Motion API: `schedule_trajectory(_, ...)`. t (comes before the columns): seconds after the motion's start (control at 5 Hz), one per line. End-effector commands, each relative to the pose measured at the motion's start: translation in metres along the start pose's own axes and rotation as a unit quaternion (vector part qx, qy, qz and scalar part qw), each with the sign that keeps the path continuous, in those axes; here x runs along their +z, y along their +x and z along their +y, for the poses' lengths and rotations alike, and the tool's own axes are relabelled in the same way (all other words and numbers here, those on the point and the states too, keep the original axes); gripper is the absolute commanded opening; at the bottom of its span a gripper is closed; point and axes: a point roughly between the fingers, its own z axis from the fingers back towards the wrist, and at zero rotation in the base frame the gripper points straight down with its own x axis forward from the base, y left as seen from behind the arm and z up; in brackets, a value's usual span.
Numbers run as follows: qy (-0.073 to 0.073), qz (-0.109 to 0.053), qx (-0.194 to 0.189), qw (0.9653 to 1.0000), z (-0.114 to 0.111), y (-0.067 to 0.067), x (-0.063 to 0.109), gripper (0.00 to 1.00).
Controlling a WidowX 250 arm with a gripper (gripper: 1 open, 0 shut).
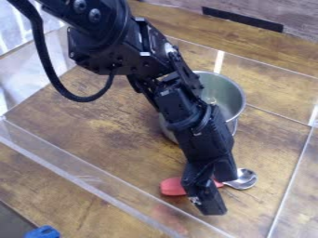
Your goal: Move the pink spoon to the right
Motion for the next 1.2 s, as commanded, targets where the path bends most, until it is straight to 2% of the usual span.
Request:
schedule_trajectory(0.0, 0.019, 0.000, 0.015, 0.9997, -0.001, 0.010, 0.022, 1.00)
schedule_trajectory(0.4, -0.010, 0.008, -0.028, 0.9995, 0.007, 0.003, 0.036, 1.00)
schedule_trajectory(0.8, -0.002, 0.020, -0.028, 0.9994, 0.006, 0.001, 0.047, 1.00)
schedule_trajectory(1.0, 0.007, 0.025, -0.018, 0.9995, 0.004, 0.009, 0.052, 1.00)
